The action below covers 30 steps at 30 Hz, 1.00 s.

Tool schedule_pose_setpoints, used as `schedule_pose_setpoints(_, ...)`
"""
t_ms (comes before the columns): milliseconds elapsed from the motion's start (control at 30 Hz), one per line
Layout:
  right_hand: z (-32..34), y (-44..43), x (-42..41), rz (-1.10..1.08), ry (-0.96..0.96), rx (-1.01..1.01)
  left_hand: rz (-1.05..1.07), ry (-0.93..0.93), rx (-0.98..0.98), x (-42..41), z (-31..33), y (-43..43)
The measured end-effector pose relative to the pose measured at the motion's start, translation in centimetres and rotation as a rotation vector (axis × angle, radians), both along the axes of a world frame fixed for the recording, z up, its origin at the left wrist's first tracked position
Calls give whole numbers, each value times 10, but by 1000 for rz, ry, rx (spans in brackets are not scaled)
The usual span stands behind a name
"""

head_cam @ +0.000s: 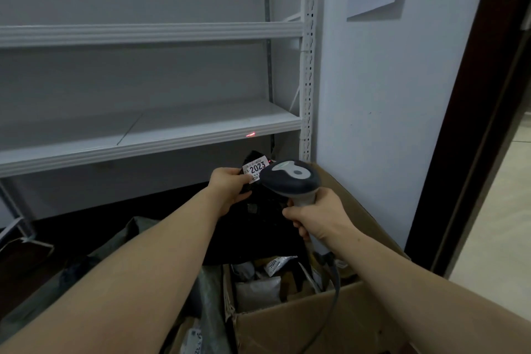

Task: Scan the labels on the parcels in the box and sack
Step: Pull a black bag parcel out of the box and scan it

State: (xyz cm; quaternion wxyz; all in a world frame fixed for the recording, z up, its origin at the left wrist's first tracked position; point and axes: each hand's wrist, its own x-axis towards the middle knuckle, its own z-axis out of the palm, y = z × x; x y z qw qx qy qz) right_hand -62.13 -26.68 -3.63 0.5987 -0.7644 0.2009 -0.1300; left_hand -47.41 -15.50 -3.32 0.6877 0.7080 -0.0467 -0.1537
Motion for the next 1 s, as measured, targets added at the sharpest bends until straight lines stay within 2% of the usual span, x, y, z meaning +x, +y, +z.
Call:
schedule_pose_setpoints(433,1,-4,-1,22,5,-37,-19,-1,42,3,-2,-4)
schedule_pose_setpoints(533,-1,-3,2,7,1,-9,33,-89,99,6,2,3)
schedule_pose_setpoints(667,-4,8,14,6,-24,58,245,-478,489,18,27,41)
schedule_pose_setpoints(800,-8,39,31,55,-15,91,392,-658,746,24,41,91)
schedule_pose_setpoints(867,-13,58,40,76,4,140,381,-692,875,22,35,117)
schedule_pose_setpoints(933,-20,76,47,94,42,163,235,-604,1049,18,20,143)
schedule_pose_setpoints(1000,-31,87,53,83,84,168,-8,-261,1087,14,-2,165)
